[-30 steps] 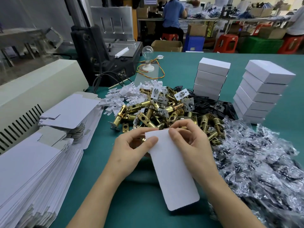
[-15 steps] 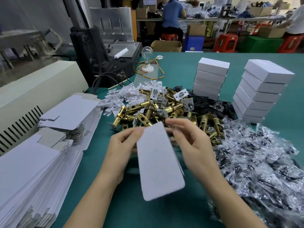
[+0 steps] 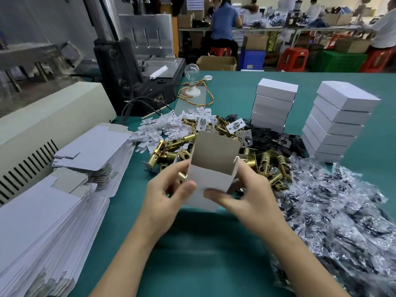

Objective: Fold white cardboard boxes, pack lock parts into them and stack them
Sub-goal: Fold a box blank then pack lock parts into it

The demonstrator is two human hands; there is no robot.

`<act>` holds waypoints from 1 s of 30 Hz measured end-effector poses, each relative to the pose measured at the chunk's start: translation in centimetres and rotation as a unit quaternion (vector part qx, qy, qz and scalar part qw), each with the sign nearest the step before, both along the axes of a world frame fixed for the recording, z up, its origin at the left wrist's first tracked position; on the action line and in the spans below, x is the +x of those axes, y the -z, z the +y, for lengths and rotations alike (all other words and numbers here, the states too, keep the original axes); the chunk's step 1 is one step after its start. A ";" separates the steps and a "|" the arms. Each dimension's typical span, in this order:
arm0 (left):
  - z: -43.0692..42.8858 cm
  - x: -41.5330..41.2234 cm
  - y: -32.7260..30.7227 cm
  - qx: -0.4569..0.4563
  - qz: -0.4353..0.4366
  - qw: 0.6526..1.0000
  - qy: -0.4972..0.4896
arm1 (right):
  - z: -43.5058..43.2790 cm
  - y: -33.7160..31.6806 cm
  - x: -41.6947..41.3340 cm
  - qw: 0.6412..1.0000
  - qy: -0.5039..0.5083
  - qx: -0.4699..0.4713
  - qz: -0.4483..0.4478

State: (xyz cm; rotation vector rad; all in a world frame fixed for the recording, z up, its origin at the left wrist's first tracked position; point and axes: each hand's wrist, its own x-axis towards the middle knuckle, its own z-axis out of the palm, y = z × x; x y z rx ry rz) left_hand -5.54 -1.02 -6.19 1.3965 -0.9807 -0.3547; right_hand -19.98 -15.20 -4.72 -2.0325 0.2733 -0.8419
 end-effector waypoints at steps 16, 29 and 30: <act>-0.4 0.5 2.1 0.150 -0.019 0.982 0.114 | 0.2 -0.6 -0.6 0.994 0.070 0.021 -0.085; -0.8 0.5 2.8 0.165 -0.062 0.974 0.140 | -6.4 -5.7 1.6 0.969 0.168 -0.088 0.157; -0.7 0.5 2.8 0.163 -0.062 0.974 0.141 | -7.5 -6.1 2.6 0.955 0.182 -0.134 0.192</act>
